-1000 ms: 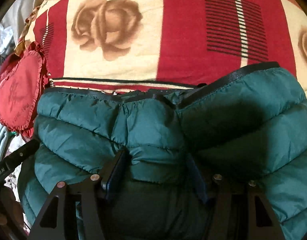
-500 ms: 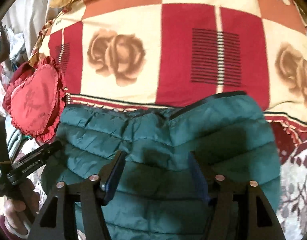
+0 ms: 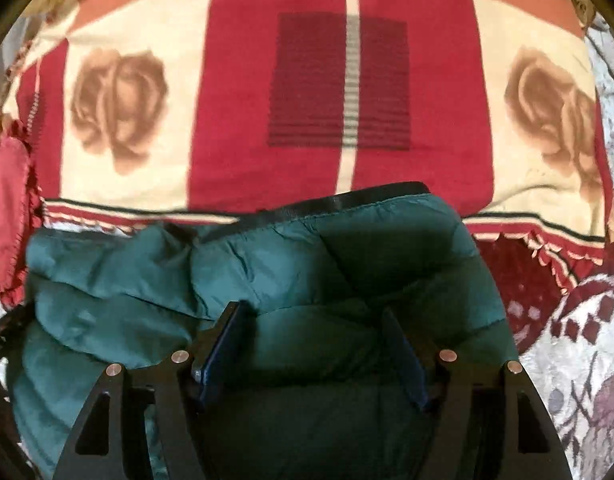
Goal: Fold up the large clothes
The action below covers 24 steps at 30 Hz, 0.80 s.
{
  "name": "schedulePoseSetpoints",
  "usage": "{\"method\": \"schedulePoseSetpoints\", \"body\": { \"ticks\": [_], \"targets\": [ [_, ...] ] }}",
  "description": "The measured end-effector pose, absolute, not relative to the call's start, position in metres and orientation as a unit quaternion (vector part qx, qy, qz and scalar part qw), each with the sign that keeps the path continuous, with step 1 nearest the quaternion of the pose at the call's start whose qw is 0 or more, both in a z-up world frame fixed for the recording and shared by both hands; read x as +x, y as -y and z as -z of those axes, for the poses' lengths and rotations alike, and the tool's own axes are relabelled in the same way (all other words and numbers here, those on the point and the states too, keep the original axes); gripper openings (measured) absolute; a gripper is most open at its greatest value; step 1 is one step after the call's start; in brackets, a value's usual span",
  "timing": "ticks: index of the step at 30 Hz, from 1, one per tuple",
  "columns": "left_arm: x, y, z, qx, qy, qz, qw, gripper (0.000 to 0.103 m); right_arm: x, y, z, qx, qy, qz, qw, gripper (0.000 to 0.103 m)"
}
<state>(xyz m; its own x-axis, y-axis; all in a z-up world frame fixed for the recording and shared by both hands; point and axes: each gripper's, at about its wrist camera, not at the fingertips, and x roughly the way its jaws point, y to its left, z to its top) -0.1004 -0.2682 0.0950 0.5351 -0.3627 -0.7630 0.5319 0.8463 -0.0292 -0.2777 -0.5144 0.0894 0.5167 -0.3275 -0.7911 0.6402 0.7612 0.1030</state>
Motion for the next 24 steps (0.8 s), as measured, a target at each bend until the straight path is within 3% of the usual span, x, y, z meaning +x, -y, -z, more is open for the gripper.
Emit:
{"method": "schedulePoseSetpoints", "body": {
  "ticks": [9, 12, 14, 16, 20, 24],
  "targets": [
    [-0.096, 0.27, -0.088, 0.112, -0.418, 0.256, 0.864, 0.075, -0.276, 0.516, -0.085, 0.194, -0.41, 0.274, 0.848, 0.074],
    [-0.089, 0.251, -0.098, 0.064, -0.446, 0.288, 0.845, 0.075, -0.3, 0.516, -0.105, 0.231, -0.382, 0.238, 0.863, 0.075],
    [-0.084, 0.231, -0.105, 0.014, -0.46, 0.315, 0.83, 0.075, -0.324, 0.52, -0.115, 0.27, -0.357, 0.213, 0.868, 0.089],
    [-0.078, 0.212, -0.11, -0.015, -0.473, 0.336, 0.814, 0.075, -0.354, 0.526, -0.124, 0.301, -0.338, 0.197, 0.87, 0.095],
    [-0.064, 0.183, -0.106, -0.033, -0.504, 0.346, 0.791, 0.08, -0.391, 0.537, -0.125, 0.32, -0.335, 0.174, 0.869, 0.103],
    [-0.053, 0.167, -0.088, -0.093, -0.545, 0.357, 0.753, 0.08, -0.407, 0.549, -0.101, 0.356, -0.355, 0.155, 0.85, 0.103]
  ]
}}
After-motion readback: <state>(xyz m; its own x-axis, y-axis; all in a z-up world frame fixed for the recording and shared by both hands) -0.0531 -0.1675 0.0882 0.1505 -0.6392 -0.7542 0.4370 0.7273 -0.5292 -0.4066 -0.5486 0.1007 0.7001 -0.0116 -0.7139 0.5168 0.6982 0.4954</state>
